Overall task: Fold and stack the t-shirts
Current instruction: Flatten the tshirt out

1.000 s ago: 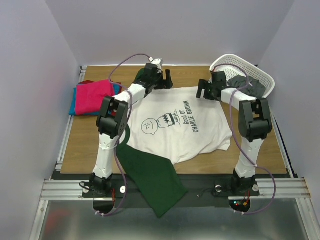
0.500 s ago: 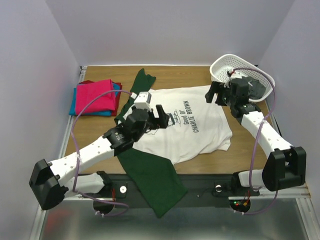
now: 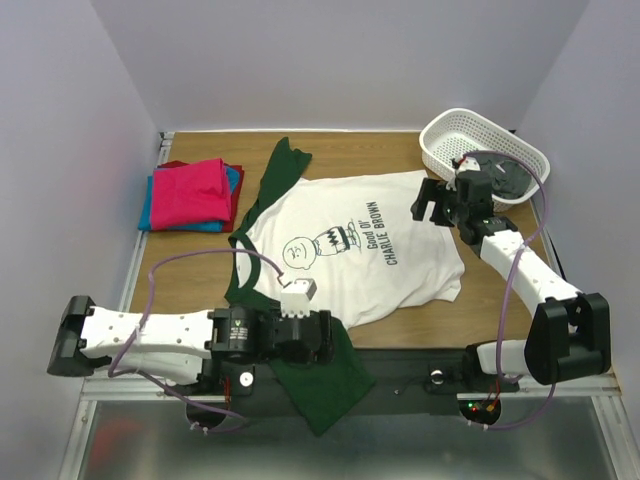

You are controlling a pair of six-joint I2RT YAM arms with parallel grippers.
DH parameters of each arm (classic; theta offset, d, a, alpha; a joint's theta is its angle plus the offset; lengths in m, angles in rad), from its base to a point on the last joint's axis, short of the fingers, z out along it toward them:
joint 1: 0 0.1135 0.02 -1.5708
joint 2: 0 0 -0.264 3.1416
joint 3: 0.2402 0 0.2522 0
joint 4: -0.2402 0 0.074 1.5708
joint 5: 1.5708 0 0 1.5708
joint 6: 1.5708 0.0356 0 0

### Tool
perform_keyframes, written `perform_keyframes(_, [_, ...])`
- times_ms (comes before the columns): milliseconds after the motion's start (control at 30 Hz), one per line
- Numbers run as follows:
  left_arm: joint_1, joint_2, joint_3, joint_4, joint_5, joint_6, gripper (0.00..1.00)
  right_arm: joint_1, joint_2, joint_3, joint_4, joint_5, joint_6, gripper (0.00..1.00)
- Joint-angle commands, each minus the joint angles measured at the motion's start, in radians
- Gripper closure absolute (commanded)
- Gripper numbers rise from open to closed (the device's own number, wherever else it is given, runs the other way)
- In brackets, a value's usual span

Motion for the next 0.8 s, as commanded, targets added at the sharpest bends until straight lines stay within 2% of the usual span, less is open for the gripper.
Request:
perform_keyframes(0, [-0.171, -0.003, 0.022, -0.141, 0.048, -0.322, 0.10, 0.007, -0.006, -0.004, 0.050, 0.004, 0.009, 0.00])
perform_keyframes(33, [-0.171, -0.003, -0.003, -0.141, 0.068, -0.354, 0.12, 0.005, -0.007, -0.005, 0.051, 0.007, 0.009, 0.00])
perform_keyframes(100, [-0.242, -0.010, -0.075, -0.109, 0.111, -0.471, 0.16, 0.005, -0.010, -0.010, 0.056, 0.015, 0.008, 0.01])
perform_keyframes(167, [-0.326, -0.014, -0.106, -0.091, 0.105, -0.561, 0.22, 0.005, -0.006, -0.016, 0.058, 0.018, 0.006, 0.00])
perform_keyframes(233, [-0.371, -0.008, -0.113, -0.092, 0.090, -0.651, 0.23, 0.005, -0.003, -0.019, 0.059, 0.015, 0.006, 0.00])
perform_keyframes(400, [-0.405, 0.050, -0.192, 0.033, 0.118, -0.672, 0.23, 0.004, -0.001, -0.021, 0.067, 0.004, 0.009, 0.00])
perform_keyframes(633, [-0.405, 0.038, -0.314, 0.193, 0.138, -0.720, 0.21, 0.004, -0.016, -0.021, 0.070, -0.007, 0.011, 0.00])
perform_keyframes(767, [-0.405, 0.024, -0.337, 0.175, 0.121, -0.732, 0.22, 0.004, -0.027, -0.022, 0.068, -0.010, 0.011, 0.00])
